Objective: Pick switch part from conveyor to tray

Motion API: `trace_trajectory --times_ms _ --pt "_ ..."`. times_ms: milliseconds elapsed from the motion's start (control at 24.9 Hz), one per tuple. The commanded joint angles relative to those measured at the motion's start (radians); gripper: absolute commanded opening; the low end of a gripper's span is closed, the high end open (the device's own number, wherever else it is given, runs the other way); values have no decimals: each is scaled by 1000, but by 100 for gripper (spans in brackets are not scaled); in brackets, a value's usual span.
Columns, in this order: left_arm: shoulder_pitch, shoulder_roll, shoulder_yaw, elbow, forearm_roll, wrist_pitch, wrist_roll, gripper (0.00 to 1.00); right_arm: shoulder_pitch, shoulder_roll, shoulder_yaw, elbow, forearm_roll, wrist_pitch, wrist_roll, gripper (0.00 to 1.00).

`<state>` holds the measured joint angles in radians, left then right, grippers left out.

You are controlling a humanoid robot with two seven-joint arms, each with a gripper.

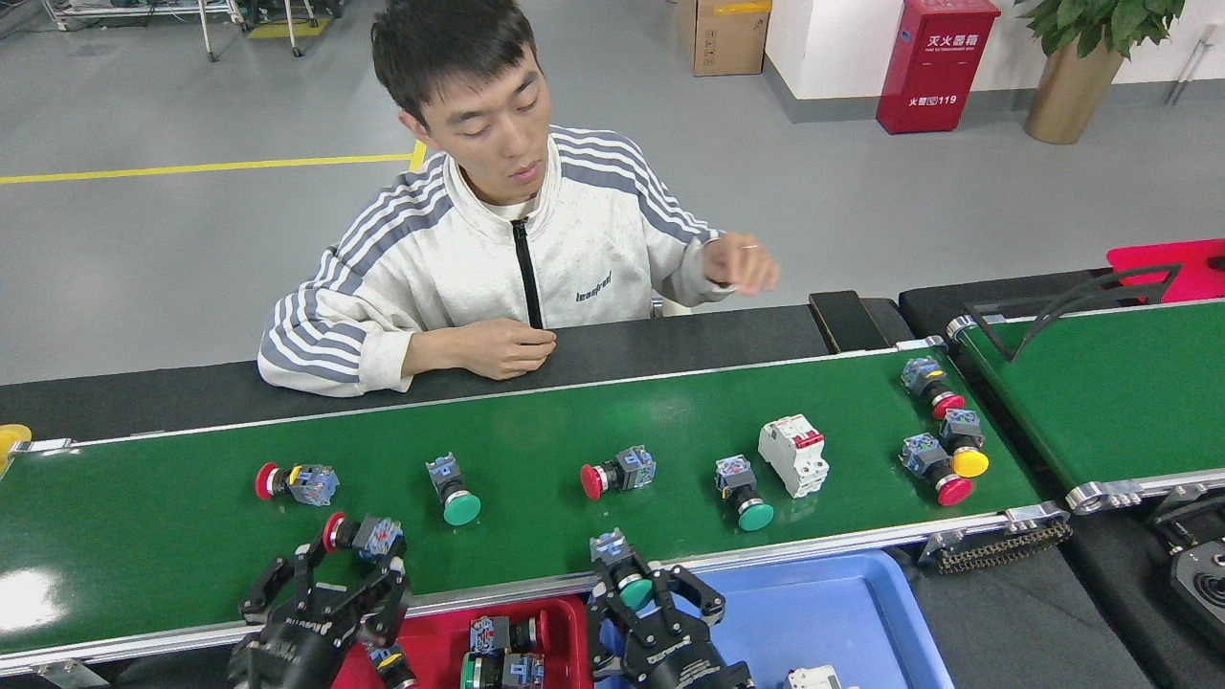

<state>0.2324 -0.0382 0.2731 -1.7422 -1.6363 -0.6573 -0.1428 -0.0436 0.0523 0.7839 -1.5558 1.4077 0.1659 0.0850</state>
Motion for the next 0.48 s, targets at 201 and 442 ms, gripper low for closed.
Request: trace_trajectory --times_ms 201,442 --pt "44 -34 46 -39 41 -128 9 100 -7 14 100 -17 7 0 -27 100" --pt "41 -60 241 -39 101 -85 11 100 28 -5 -41 -132 1 83 -30 100"
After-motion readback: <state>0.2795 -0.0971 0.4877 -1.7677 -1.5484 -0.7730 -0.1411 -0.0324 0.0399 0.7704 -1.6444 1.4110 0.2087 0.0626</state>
